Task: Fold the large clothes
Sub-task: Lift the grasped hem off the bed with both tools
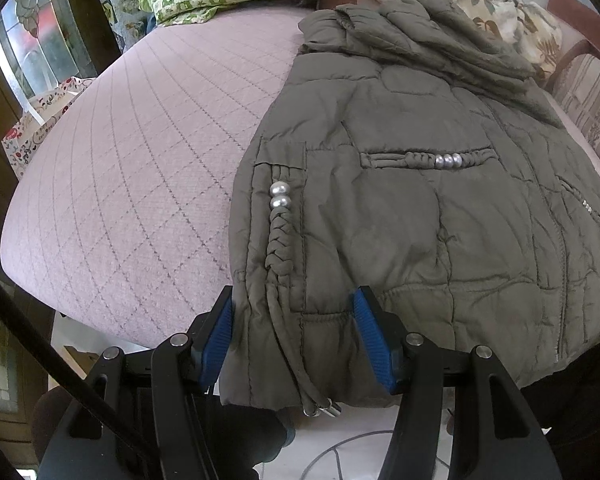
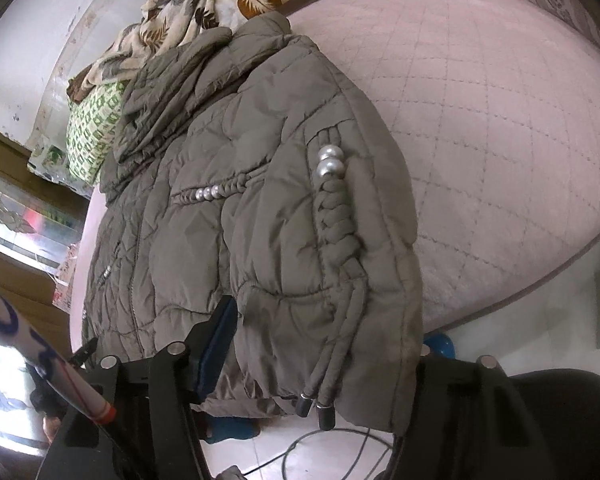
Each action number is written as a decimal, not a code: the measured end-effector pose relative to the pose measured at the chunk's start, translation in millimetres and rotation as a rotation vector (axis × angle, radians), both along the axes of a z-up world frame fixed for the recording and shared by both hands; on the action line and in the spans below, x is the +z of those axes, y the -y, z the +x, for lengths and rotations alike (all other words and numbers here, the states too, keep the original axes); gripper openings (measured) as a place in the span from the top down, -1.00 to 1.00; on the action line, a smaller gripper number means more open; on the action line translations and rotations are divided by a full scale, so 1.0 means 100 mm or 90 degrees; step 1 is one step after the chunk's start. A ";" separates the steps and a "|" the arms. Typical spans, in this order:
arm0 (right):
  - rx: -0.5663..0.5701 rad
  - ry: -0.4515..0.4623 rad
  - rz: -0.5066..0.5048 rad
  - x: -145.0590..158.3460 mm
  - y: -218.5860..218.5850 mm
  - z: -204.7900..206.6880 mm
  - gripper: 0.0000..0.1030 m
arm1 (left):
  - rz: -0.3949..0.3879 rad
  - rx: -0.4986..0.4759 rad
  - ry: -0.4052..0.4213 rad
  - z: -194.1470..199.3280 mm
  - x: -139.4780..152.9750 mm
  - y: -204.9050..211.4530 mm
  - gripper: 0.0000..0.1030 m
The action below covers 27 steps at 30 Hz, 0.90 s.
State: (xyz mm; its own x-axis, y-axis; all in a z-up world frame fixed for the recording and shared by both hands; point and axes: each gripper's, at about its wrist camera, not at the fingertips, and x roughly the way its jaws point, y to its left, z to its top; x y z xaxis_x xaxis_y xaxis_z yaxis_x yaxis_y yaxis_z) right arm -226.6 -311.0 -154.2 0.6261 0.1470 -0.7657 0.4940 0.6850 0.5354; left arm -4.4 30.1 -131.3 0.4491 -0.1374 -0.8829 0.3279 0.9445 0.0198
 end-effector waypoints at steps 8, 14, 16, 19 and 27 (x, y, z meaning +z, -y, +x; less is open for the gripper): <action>0.025 -0.022 -0.036 0.00 -0.10 0.08 -0.30 | 0.011 -0.001 0.005 -0.01 0.00 0.04 -0.12; 0.030 -0.030 -0.054 0.01 -0.13 0.11 -0.29 | 0.014 -0.001 0.011 -0.03 0.01 0.08 -0.10; 0.030 -0.032 -0.058 0.01 -0.13 0.11 -0.22 | 0.001 -0.005 0.007 -0.03 0.02 0.07 0.00; 0.035 -0.031 -0.064 0.02 -0.15 0.12 -0.06 | -0.064 -0.006 -0.010 0.01 0.07 -0.03 0.01; 0.030 -0.026 -0.041 -0.01 -0.10 0.10 -0.02 | -0.273 0.003 -0.111 0.25 0.04 -0.35 -0.04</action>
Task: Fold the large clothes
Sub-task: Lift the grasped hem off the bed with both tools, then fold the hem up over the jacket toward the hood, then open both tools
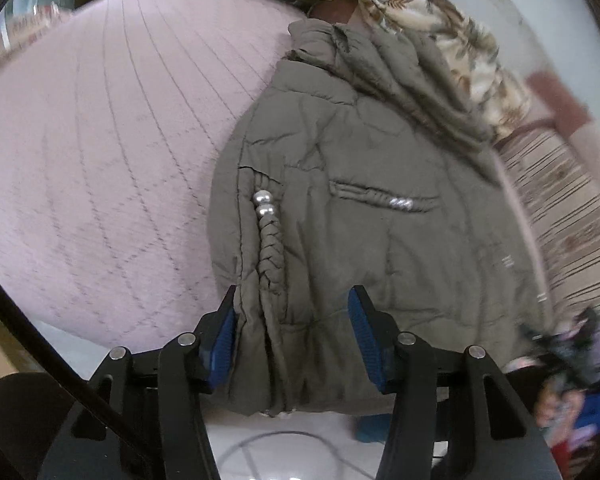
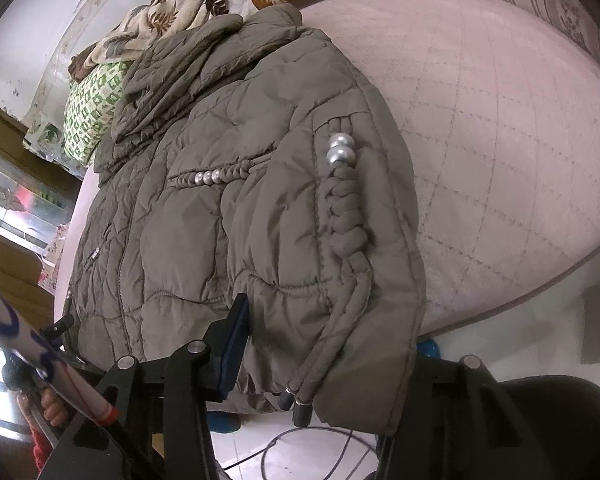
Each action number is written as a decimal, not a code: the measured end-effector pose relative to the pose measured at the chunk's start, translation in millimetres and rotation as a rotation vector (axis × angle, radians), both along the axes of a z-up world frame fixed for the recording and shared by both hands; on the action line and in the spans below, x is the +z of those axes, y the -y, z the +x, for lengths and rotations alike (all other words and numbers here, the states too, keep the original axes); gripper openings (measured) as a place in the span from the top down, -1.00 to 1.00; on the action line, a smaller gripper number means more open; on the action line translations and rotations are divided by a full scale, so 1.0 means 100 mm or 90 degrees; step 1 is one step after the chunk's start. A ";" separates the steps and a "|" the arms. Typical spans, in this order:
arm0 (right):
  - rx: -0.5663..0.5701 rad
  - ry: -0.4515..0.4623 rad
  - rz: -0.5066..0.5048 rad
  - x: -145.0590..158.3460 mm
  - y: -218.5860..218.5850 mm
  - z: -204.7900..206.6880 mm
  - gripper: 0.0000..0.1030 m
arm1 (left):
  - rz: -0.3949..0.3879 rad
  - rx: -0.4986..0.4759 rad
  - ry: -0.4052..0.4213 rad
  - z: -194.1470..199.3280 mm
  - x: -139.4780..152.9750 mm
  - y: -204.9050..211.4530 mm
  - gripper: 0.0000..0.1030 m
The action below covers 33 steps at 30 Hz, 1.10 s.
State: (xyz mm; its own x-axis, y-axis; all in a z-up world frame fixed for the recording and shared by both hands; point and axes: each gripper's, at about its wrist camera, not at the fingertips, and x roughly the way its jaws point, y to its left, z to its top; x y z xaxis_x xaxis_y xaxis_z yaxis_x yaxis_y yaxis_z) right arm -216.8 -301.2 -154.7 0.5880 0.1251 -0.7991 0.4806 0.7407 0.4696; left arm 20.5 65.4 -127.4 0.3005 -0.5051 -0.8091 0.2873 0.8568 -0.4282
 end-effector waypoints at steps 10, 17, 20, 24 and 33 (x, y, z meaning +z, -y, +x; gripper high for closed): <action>0.020 -0.031 -0.024 -0.05 -0.10 0.06 -0.17 | -0.033 -0.027 0.005 -0.07 -0.04 0.05 -0.21; 0.014 -0.028 -0.019 -0.05 -0.08 0.04 -0.14 | -0.084 0.022 -0.048 0.12 -0.09 -0.14 -0.21; 0.011 -0.027 -0.013 -0.05 -0.07 0.04 -0.14 | -0.094 0.080 -0.048 0.22 -0.12 -0.32 -0.21; 0.005 -0.027 -0.003 -0.06 -0.04 0.02 -0.15 | -0.106 0.058 -0.111 0.30 -0.32 -0.24 -0.21; 0.009 -0.020 -0.001 -0.05 -0.05 0.01 -0.16 | -0.101 -0.042 -0.113 0.05 -0.29 0.11 -0.16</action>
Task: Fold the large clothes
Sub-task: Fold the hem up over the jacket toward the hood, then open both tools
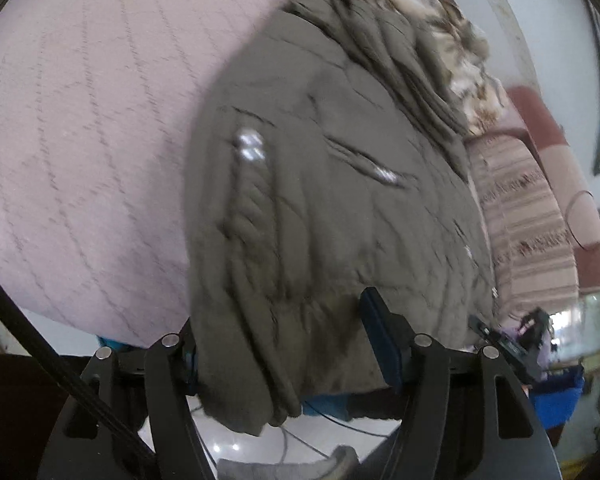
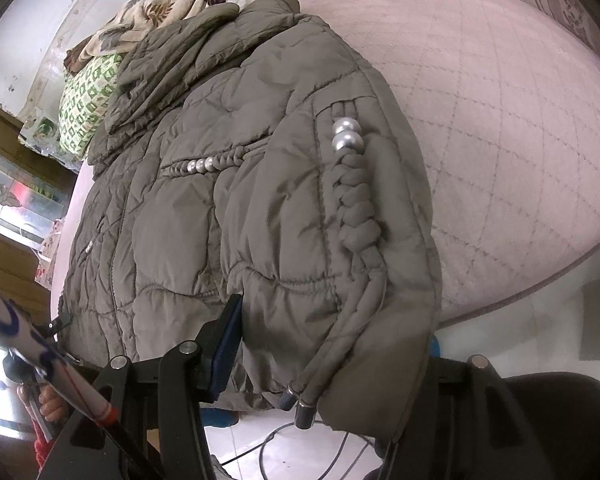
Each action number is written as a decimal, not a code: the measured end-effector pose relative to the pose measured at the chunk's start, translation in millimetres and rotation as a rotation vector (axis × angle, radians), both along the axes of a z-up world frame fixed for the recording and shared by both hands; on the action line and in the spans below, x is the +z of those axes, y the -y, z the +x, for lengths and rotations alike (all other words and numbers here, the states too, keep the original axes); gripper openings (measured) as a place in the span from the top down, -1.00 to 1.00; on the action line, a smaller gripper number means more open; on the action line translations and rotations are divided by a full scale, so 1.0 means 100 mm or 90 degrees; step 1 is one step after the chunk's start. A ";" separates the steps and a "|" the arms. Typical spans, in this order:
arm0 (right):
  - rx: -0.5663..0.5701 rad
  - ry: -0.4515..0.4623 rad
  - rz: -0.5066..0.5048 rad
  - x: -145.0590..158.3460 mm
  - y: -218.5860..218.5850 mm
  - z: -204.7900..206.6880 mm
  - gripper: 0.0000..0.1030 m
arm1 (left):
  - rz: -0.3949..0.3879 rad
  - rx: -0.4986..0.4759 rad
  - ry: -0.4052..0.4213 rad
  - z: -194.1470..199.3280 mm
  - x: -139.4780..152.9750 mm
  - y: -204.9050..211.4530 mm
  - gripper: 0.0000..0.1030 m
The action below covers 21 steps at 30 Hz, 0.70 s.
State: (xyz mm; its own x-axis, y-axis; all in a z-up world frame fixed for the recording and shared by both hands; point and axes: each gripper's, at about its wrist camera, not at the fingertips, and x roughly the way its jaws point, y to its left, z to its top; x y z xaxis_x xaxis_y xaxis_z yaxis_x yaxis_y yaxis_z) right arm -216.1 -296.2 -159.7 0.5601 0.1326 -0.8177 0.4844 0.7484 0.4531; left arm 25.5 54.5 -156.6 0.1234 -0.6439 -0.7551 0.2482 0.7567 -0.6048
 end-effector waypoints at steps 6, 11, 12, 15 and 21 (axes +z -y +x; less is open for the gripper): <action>0.011 0.009 -0.036 0.09 -0.08 -0.01 0.36 | 0.049 0.019 0.044 -0.11 0.22 0.08 0.55; 0.017 0.044 -0.029 0.27 -0.08 -0.05 0.62 | 0.058 0.030 0.109 -0.16 0.61 0.10 0.66; 0.017 0.057 -0.022 0.33 -0.07 -0.05 0.65 | 0.055 0.032 0.119 -0.16 0.68 0.11 0.67; 0.022 0.088 -0.021 0.52 -0.06 -0.05 0.68 | 0.038 0.041 0.146 -0.17 0.92 0.10 0.68; 0.038 0.134 -0.057 0.90 -0.14 0.01 0.70 | 0.029 0.053 0.177 -0.14 1.20 0.07 0.71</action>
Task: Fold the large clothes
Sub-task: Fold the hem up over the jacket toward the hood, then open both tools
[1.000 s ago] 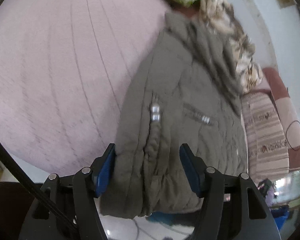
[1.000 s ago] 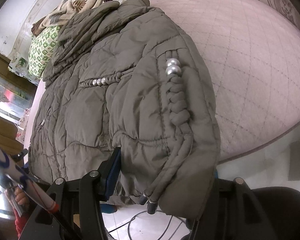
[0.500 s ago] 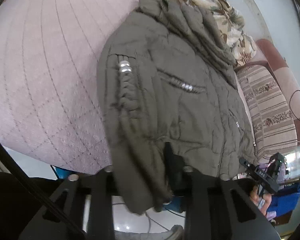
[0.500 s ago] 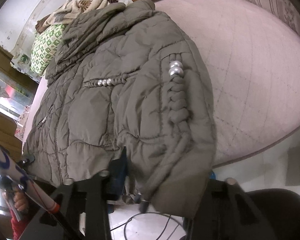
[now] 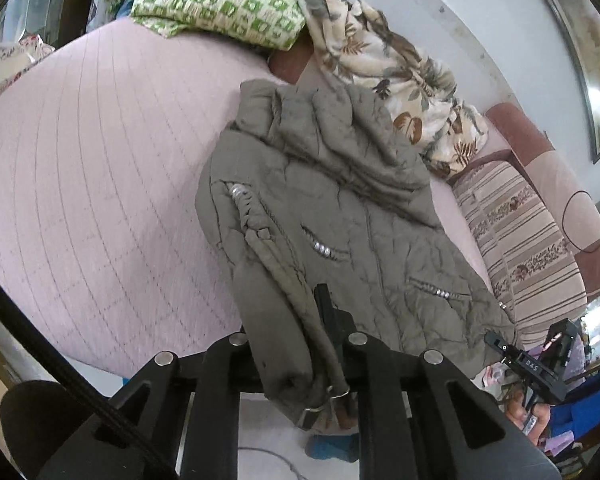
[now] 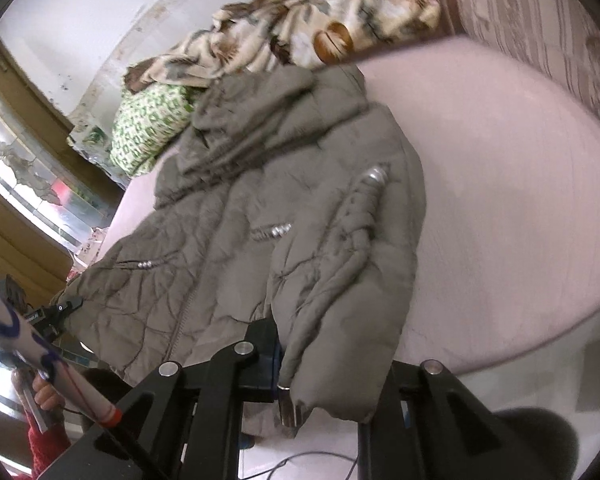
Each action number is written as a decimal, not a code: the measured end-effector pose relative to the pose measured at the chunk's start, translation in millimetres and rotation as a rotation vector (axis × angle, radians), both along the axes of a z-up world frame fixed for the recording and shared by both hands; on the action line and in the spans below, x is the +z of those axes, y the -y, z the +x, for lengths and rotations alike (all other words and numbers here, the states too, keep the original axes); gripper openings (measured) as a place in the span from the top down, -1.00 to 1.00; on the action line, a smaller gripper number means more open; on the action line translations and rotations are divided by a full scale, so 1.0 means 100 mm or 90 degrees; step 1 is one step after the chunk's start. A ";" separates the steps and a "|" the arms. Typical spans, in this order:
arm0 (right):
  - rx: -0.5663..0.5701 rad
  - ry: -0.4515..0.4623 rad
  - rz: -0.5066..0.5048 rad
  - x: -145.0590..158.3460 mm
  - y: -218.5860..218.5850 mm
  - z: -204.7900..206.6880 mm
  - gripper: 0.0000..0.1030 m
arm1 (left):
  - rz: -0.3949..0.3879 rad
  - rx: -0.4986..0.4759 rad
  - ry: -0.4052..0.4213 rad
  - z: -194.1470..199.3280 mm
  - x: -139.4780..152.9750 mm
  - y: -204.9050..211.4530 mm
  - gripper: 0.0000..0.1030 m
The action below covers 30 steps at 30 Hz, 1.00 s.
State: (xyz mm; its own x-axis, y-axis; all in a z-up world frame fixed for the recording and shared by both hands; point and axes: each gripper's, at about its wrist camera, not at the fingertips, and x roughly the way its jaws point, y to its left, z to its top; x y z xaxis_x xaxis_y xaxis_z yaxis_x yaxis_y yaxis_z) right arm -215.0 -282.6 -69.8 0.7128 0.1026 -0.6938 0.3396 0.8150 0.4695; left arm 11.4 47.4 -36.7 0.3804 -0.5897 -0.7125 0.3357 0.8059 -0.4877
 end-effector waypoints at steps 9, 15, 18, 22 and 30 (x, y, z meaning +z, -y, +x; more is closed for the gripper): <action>0.005 0.030 -0.026 0.30 0.03 0.15 0.71 | 0.006 0.012 0.037 0.15 0.27 0.12 0.71; -0.004 0.056 -0.048 0.57 0.09 0.31 0.71 | 0.007 0.028 0.075 0.33 0.53 0.25 0.72; -0.011 0.074 -0.058 0.72 0.12 0.40 0.72 | 0.009 0.033 0.096 0.43 0.69 0.32 0.72; -0.021 0.094 -0.072 0.92 0.18 0.55 0.72 | 0.009 0.040 0.119 0.55 0.90 0.40 0.72; -0.028 0.120 -0.104 1.30 0.30 0.93 0.72 | 0.030 0.057 0.147 0.98 1.22 0.63 0.72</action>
State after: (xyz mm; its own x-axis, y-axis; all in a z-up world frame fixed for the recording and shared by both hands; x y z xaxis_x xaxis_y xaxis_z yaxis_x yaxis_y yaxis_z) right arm -122.1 -312.3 60.1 0.8325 -0.0339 -0.5530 0.2953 0.8717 0.3911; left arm 109.1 -15.9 85.4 0.5855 -0.5151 -0.6260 0.3606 0.8571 -0.3680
